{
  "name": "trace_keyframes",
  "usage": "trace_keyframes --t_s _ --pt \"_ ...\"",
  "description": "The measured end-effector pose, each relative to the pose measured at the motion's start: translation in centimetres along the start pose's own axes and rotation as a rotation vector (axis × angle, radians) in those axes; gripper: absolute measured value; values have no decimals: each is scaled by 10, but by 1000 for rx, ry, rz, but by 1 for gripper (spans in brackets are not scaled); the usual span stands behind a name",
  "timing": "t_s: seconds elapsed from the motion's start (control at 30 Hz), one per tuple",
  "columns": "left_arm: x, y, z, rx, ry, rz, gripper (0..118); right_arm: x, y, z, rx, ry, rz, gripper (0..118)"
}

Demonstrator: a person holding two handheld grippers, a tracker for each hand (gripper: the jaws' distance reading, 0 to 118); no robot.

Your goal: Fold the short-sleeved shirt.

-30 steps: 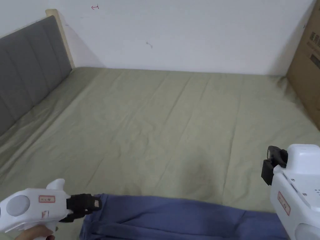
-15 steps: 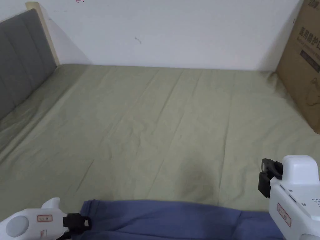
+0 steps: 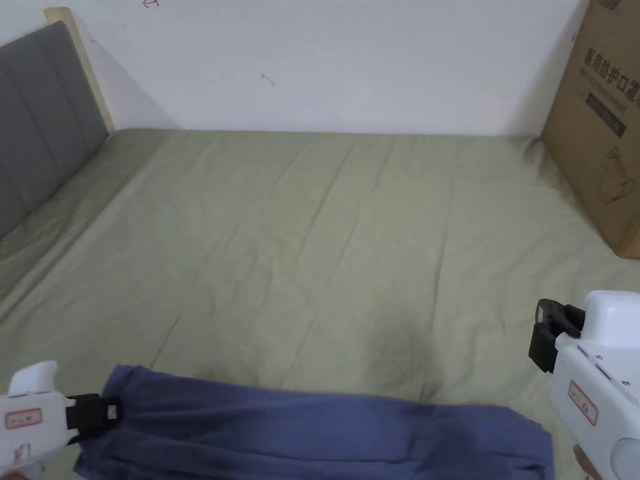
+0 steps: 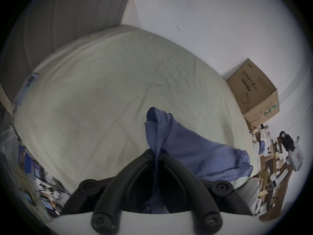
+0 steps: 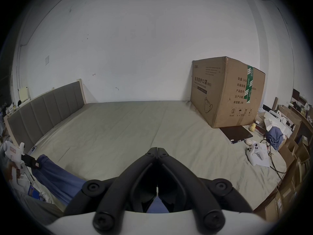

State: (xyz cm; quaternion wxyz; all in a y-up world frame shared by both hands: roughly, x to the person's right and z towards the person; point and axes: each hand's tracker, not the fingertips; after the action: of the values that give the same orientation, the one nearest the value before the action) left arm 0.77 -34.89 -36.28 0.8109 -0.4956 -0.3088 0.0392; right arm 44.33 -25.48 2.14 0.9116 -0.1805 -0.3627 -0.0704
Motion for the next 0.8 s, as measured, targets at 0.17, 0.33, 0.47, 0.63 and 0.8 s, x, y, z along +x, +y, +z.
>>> trace_keyframes --t_s 0.17,0.33,0.47,0.63,0.8 --pt "7 2 20 16 74 -28 4 4 -1 10 13 10 -5 0" --pt "72 -6 14 -16 0 -114 5 7 0 16 20 17 -9 0" --pt "137 -17 -7 -66 -83 -179 5 10 0 20 30 16 -11 0" --pt "194 -33 -56 -177 -191 -201 5 17 -1 25 36 15 -7 0" --pt "240 -59 -105 -264 -211 -189 5 25 -4 29 35 5 -5 0"
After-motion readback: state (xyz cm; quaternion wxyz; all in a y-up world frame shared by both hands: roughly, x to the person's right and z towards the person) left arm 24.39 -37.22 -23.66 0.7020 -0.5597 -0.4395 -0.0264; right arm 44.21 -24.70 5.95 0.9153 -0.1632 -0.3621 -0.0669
